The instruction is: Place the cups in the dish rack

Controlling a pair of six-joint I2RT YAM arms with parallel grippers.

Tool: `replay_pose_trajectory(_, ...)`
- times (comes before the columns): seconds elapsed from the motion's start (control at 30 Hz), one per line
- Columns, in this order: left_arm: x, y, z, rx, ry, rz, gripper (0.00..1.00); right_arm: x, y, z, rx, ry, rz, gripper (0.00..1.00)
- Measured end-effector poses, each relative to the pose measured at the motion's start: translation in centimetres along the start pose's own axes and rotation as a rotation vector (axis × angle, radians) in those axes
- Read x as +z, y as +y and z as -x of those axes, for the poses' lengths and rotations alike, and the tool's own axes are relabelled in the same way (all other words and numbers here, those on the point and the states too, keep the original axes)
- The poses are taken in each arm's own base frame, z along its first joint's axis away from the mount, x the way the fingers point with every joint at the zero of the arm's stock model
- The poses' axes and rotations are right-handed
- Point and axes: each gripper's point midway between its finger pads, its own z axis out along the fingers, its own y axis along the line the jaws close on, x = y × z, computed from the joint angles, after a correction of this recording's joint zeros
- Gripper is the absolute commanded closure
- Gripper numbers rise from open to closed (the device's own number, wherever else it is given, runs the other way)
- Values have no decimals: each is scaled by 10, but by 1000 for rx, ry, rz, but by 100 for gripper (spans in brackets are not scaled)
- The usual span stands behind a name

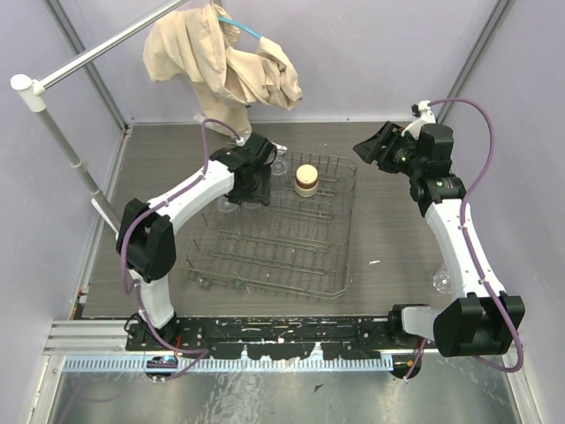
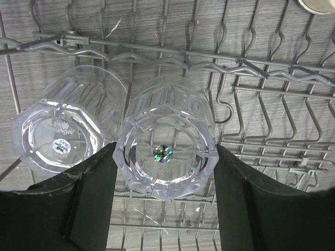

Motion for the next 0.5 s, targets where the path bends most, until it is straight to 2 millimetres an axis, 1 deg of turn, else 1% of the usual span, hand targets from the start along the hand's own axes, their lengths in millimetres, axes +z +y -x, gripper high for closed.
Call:
replay_pose_trajectory(0.27, 8, 0, -1, 4, -4, 2, 100, 0, 0, 0, -7, 2, 0, 35)
replay_pose_trajectory(0.5, 17, 1, -10, 5, 10, 8, 100, 0, 0, -1, -8, 3, 1, 35)
